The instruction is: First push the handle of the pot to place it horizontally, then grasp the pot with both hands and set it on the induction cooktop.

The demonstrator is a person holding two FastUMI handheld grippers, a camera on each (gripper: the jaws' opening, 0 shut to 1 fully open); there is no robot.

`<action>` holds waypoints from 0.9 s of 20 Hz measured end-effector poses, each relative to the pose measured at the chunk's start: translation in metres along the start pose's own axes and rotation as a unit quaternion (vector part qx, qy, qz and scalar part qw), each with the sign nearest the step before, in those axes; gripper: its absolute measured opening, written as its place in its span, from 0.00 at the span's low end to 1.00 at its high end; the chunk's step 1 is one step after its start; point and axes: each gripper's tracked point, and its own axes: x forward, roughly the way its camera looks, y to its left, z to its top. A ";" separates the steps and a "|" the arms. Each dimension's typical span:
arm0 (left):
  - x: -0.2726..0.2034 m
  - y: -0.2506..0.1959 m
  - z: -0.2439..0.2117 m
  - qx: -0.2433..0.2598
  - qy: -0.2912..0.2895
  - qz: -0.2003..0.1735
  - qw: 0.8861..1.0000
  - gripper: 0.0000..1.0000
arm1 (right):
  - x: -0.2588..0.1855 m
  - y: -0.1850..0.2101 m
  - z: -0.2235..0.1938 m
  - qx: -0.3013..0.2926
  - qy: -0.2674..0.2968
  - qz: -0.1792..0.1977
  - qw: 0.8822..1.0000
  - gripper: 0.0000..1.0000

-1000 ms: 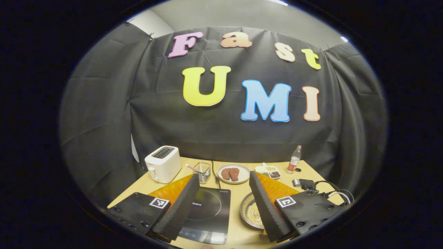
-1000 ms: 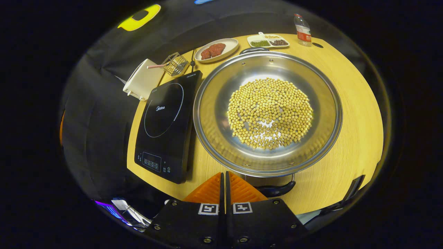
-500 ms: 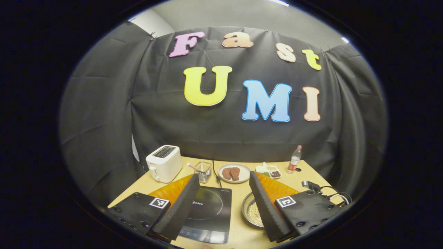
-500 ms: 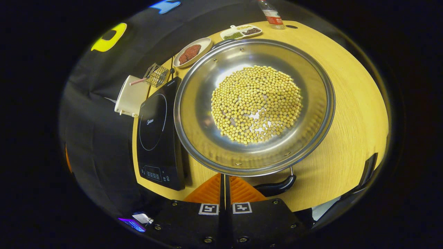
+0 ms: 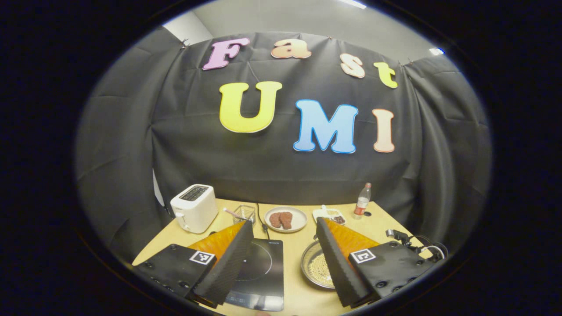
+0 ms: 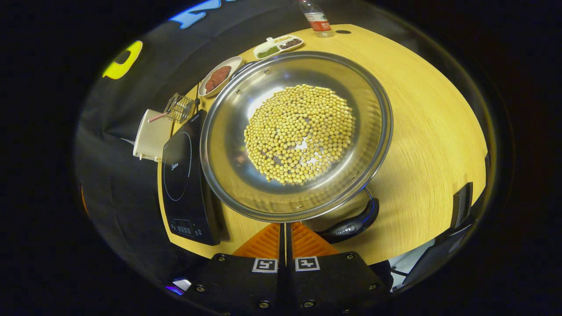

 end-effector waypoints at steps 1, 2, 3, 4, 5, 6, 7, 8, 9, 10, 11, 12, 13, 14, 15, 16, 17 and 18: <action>0.002 -0.001 -0.003 0.002 0.001 -0.006 1.000 0.96 | 0.000 -0.005 0.001 0.007 -0.003 -0.005 1.000 0.00; 0.003 -0.002 -0.003 0.003 0.003 -0.012 1.000 0.98 | 0.000 -0.009 0.001 0.012 -0.004 -0.010 1.000 0.00; 0.004 -0.004 -0.004 0.004 0.005 -0.019 1.000 0.99 | 0.000 -0.014 0.002 0.019 -0.006 -0.015 1.000 0.00; 0.005 -0.005 -0.004 0.003 0.006 -0.026 1.000 0.98 | 0.000 -0.019 0.002 0.027 -0.008 -0.020 0.999 0.00; 0.006 -0.007 -0.005 0.002 0.007 -0.033 0.999 0.98 | 0.000 -0.024 0.003 0.034 -0.008 -0.026 0.999 0.00; 0.007 -0.008 -0.004 0.001 0.008 -0.041 0.999 0.97 | 0.000 -0.028 0.004 0.042 -0.010 -0.030 0.999 0.00; 0.008 -0.011 -0.005 0.002 0.007 -0.048 0.999 0.97 | -0.001 -0.031 0.005 0.046 -0.010 -0.035 0.998 0.00; 0.009 -0.014 -0.004 0.004 0.006 -0.056 0.998 0.96 | 0.000 -0.036 0.005 0.048 -0.010 -0.041 0.998 0.00; 0.010 -0.017 -0.003 0.007 0.005 -0.062 0.998 0.96 | -0.001 -0.041 0.007 0.050 -0.010 -0.047 0.998 0.00; 0.013 -0.019 -0.005 0.011 0.008 -0.067 0.998 0.95 | 0.001 -0.045 0.006 0.050 -0.009 -0.053 0.997 0.00; 0.015 -0.024 -0.008 0.013 0.011 -0.071 0.997 0.94 | -0.001 -0.049 0.007 0.051 -0.008 -0.057 0.997 0.00; 0.017 -0.029 -0.008 0.014 0.014 -0.073 0.997 0.94 | -0.001 -0.055 0.007 0.051 -0.006 -0.060 0.997 0.00; 0.017 -0.032 -0.010 0.015 0.016 -0.075 0.997 0.94 | -0.003 -0.060 0.008 0.051 -0.001 -0.063 0.997 0.00; 0.020 -0.037 -0.009 0.016 0.016 -0.075 0.997 0.94 | -0.003 -0.063 0.008 0.054 0.001 -0.059 0.997 0.00; 0.020 -0.041 -0.010 0.019 0.017 -0.074 0.997 0.94 | -0.003 -0.067 0.009 0.055 0.004 -0.060 0.997 0.00; 0.022 -0.044 -0.010 0.022 0.019 -0.070 0.997 0.94 | -0.003 -0.071 0.009 0.054 0.006 -0.058 0.997 0.00; 0.022 -0.045 -0.010 0.023 0.021 -0.064 0.997 0.94 | -0.005 -0.072 0.011 0.055 0.008 -0.055 0.997 0.00; 0.023 -0.048 -0.010 0.018 0.022 -0.059 0.998 0.96 | -0.004 -0.075 0.014 0.052 0.010 -0.055 0.997 0.00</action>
